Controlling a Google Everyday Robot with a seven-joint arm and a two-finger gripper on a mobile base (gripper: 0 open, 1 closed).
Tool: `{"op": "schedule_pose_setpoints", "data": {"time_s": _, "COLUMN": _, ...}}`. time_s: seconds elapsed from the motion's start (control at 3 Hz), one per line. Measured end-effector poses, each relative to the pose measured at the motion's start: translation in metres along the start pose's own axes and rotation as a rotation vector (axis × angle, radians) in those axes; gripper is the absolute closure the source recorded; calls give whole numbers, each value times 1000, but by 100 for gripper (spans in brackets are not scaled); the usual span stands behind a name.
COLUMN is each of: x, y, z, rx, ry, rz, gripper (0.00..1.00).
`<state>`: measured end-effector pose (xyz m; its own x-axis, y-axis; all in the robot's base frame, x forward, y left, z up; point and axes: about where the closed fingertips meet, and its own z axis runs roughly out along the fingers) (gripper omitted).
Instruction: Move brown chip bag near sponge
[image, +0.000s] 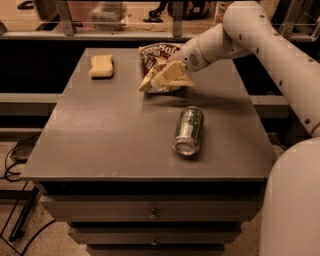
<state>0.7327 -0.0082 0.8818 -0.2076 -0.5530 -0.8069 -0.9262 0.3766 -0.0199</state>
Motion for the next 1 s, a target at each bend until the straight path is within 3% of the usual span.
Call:
{"op": "schedule_pose_setpoints", "data": {"time_s": 0.33, "x": -19, "y": 14, "z": 25, "rx": -72, "ry": -32, "rz": -36, "gripper": 53}}
{"op": "schedule_pose_setpoints", "data": {"time_s": 0.67, "x": -42, "y": 26, "z": 48, "rx": -146, "ry": -62, "rz": -82, "gripper": 85}}
{"op": "schedule_pose_setpoints", "data": {"time_s": 1.0, "x": -63, "y": 39, "z": 61, "rx": -204, "ry": -95, "rz": -131, "gripper": 100}}
